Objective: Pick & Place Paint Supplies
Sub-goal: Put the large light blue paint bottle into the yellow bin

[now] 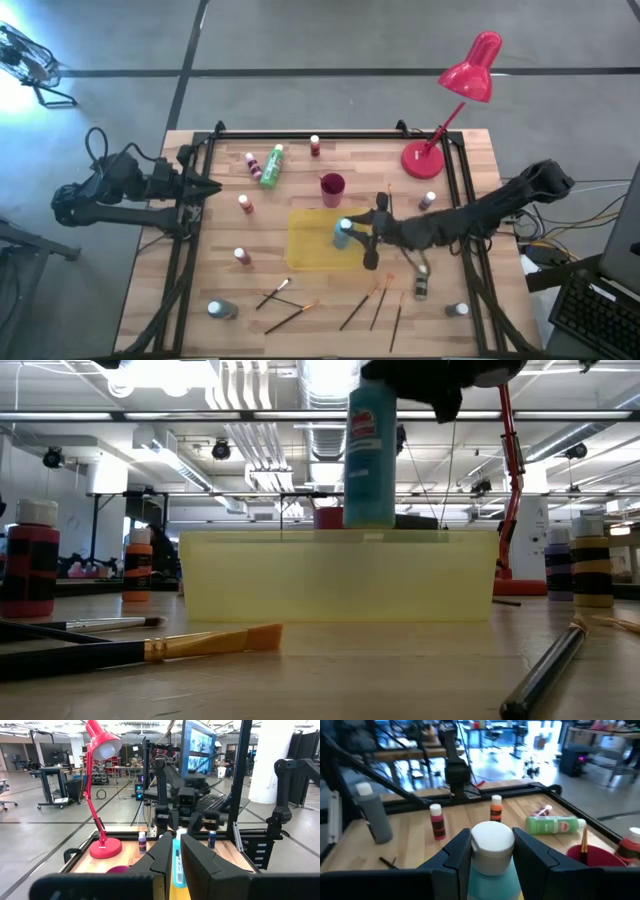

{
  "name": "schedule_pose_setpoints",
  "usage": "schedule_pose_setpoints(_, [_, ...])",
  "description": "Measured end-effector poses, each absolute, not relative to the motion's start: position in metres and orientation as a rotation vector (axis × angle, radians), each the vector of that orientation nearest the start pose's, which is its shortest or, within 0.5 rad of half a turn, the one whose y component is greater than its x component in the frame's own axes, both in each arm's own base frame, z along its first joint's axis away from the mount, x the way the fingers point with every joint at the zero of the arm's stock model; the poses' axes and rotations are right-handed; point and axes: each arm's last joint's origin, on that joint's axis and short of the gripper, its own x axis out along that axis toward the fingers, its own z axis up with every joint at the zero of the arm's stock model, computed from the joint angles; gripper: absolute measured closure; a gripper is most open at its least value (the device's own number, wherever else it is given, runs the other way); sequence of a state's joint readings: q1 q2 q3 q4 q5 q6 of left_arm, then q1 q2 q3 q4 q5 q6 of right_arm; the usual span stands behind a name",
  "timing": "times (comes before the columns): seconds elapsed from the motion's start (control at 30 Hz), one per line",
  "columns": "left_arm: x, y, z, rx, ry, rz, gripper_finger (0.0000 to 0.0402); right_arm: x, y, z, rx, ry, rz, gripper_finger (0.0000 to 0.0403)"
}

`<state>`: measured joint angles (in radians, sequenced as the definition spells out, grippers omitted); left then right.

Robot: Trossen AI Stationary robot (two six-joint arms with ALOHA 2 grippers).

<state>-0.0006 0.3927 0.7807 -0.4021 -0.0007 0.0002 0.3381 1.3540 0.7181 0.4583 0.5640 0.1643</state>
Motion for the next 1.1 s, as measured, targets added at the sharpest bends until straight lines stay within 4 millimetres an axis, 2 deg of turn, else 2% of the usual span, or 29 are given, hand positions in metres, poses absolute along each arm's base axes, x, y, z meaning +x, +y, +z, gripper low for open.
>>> schedule_pose_setpoints(0.17, [0.077,0.000,0.351,0.000,0.014,0.000,0.0355,0.262,0.055,0.230,0.125,0.147,-0.255,0.0292])
schedule_pose_setpoints(0.33, [0.077,0.000,0.351,0.000,0.014,0.001,0.0355,0.254,0.046,0.215,0.104,0.186,-0.279,0.0292])
schedule_pose_setpoints(0.57, [0.077,0.000,0.351,0.000,0.014,0.000,0.0355,0.261,0.042,0.207,0.044,0.190,-0.272,0.0292])
schedule_pose_setpoints(0.83, [0.077,0.000,0.351,0.000,0.014,0.000,0.0355,0.271,0.025,0.194,0.052,0.204,-0.268,0.0292])
schedule_pose_setpoints(1.1, [0.077,0.000,0.351,0.000,0.014,0.001,0.0355,0.278,0.017,0.185,0.071,0.203,-0.277,0.0292])
